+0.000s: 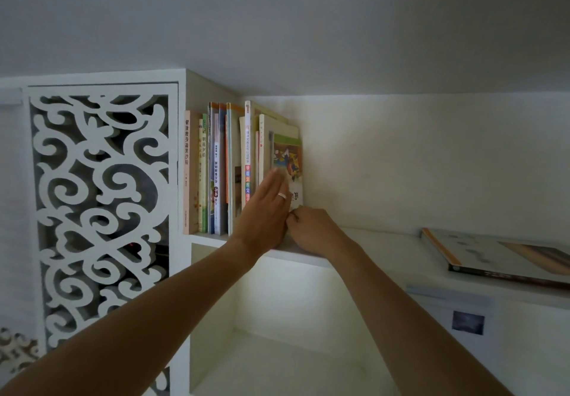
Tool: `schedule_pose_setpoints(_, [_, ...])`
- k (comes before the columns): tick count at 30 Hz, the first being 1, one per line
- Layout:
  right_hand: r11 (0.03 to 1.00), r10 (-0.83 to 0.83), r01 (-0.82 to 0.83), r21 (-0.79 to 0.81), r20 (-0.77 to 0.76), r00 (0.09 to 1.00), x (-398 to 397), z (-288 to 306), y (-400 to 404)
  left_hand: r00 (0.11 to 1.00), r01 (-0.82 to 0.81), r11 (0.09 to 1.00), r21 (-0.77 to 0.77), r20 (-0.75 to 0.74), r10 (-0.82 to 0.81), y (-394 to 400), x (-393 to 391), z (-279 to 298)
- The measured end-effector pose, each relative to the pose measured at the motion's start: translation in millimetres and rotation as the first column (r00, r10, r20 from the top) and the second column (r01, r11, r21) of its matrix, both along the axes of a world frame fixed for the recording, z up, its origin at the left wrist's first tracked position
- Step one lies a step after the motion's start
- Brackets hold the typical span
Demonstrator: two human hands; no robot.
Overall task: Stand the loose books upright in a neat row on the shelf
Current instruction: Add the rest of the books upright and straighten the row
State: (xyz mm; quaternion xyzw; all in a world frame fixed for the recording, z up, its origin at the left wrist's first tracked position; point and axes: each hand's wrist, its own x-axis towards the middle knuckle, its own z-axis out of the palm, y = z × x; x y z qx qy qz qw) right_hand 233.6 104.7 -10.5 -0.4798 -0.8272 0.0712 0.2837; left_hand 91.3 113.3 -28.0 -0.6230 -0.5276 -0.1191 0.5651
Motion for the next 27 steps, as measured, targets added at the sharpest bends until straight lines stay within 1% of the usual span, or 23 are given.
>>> schedule_pose_setpoints(2, [0.998, -0.058, 0.058, 0.002, 0.054, 0.997, 16.2, -1.5, -0.5, 0.994, -0.107, 0.993, -0.042, -0.007, 0.107, -4.5, 9.2, 2.3])
schedule_pose_setpoints(4, [0.989, -0.15, 0.148, 0.025, 0.113, 0.982, 39.1, 0.1, -2.6, 0.972, -0.235, 0.97, -0.056, 0.009, 0.236, -10.1, 28.0, 5.1])
schedule_pose_setpoints(6, [0.961, -0.274, 0.262, 0.087, 0.175, 0.946, 67.2, 5.0, -5.6, 0.939, -0.336, 0.94, -0.065, 0.059, 0.34, -13.6, 52.7, 8.7])
schedule_pose_setpoints(7, [0.94, -0.339, 0.32, 0.121, 0.209, 0.917, 81.8, 7.2, -6.3, 0.926, -0.356, 0.931, -0.083, 0.1, 0.363, -13.2, 63.6, 10.9])
schedule_pose_setpoints(9, [0.87, -0.493, 0.457, 0.185, 0.287, 0.822, 116.7, 8.9, -7.3, 0.914, -0.324, 0.936, -0.137, 0.211, 0.347, -7.4, 84.3, 14.5])
schedule_pose_setpoints(10, [0.815, -0.579, 0.539, 0.213, 0.317, 0.751, 133.0, 8.0, -6.6, 0.908, -0.294, 0.941, -0.165, 0.26, 0.329, -4.2, 90.7, 15.7])
schedule_pose_setpoints(11, [0.744, -0.663, 0.632, 0.216, 0.35, 0.661, 151.3, 6.4, -6.8, 0.903, -0.259, 0.947, -0.192, 0.299, 0.308, -0.1, 98.6, 16.7])
schedule_pose_setpoints(12, [0.675, -0.719, 0.712, 0.19, 0.386, 0.578, 168.6, 3.9, -6.7, 0.899, -0.226, 0.95, -0.216, 0.329, 0.289, 3.6, 105.4, 16.9])
schedule_pose_setpoints(13, [0.63, -0.737, 0.764, 0.137, 0.416, 0.533, 183.7, 1.4, -6.6, 0.892, -0.195, 0.95, -0.243, 0.358, 0.275, 7.8, 112.0, 16.3])
schedule_pose_setpoints(14, [0.62, -0.723, 0.782, 0.06, 0.431, 0.54, 195.5, -1.2, -5.5, 0.883, -0.156, 0.951, -0.268, 0.394, 0.256, 11.6, 118.8, 15.1])
schedule_pose_setpoints(15, [0.63, -0.697, 0.776, -0.006, 0.437, 0.569, 203.6, -2.2, -7.1, 0.876, -0.108, 0.953, -0.282, 0.426, 0.225, 16.5, 125.4, 13.3])
schedule_pose_setpoints(16, [0.654, -0.665, 0.756, -0.038, 0.448, 0.598, 207.9, -2.3, -7.8, 0.87, -0.05, 0.958, -0.283, 0.459, 0.181, 20.5, 132.0, 11.5])
schedule_pose_setpoints(18, [0.736, -0.601, 0.677, -0.008, 0.454, 0.658, 205.2, 4.5, -13.4, 0.849, 0.095, 0.964, -0.25, 0.526, 0.053, 27.7, 143.8, 8.5])
schedule_pose_setpoints(20, [0.836, -0.5, 0.547, -0.027, 0.373, 0.782, 197.7, 13.7, -19.9, 0.808, 0.206, 0.957, -0.205, 0.587, -0.048, 32.5, 152.5, 6.8])
schedule_pose_setpoints(22, [0.907, -0.356, 0.4, -0.13, 0.268, 0.895, 194.9, 21.2, -23.7, 0.776, 0.211, 0.956, -0.201, 0.629, -0.039, 37.7, 153.0, 8.3])
schedule_pose_setpoints(23, [0.908, -0.349, 0.389, -0.156, 0.235, 0.907, 200.5, 23.8, -20.1, 0.766, 0.175, 0.961, -0.213, 0.643, 0.003, 41.2, 148.5, 10.3])
schedule_pose_setpoints(24, [0.883, -0.409, 0.447, -0.145, 0.229, 0.883, 208.7, 22.9, -15.3, 0.746, 0.137, 0.966, -0.22, 0.664, 0.045, 44.1, 141.2, 13.3])
schedule_pose_setpoints(25, [0.808, -0.537, 0.576, -0.122, 0.249, 0.806, 222.1, 19.8, -8.7, 0.715, 0.111, 0.97, -0.217, 0.695, 0.073, 46.9, 131.4, 15.5])
schedule_pose_setpoints(26, [0.689, -0.671, 0.717, -0.104, 0.281, 0.686, 235.4, 15.5, -2.6, 0.679, 0.102, 0.975, -0.197, 0.73, 0.076, 48.8, 120.9, 17.4])
schedule_pose_setpoints(27, [0.561, -0.752, 0.816, -0.141, 0.326, 0.573, 249.6, 9.8, 6.5, 0.65, 0.1, 0.98, -0.169, 0.757, 0.064, 49.9, 110.9, 18.3])
